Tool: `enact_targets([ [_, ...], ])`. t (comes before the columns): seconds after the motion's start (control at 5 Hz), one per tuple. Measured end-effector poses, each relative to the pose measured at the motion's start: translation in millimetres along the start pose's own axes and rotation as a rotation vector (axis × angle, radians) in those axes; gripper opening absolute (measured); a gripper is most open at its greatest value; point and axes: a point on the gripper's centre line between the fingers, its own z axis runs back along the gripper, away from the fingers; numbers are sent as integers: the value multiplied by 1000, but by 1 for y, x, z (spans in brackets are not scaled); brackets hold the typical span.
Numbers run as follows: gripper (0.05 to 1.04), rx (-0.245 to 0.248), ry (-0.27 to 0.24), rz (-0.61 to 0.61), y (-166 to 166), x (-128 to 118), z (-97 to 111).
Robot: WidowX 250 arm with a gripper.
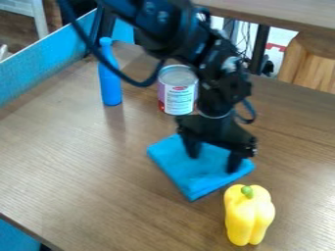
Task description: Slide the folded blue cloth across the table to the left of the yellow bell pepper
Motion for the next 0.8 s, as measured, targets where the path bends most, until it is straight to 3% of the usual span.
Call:
enact_targets([
  [0.4, 1009, 89, -7, 50, 40, -33, 11],
  [0.6, 1009, 131, 17, 141, 75, -52, 21],
  [0.8, 1006, 180, -17, 275, 110, -54, 39],
])
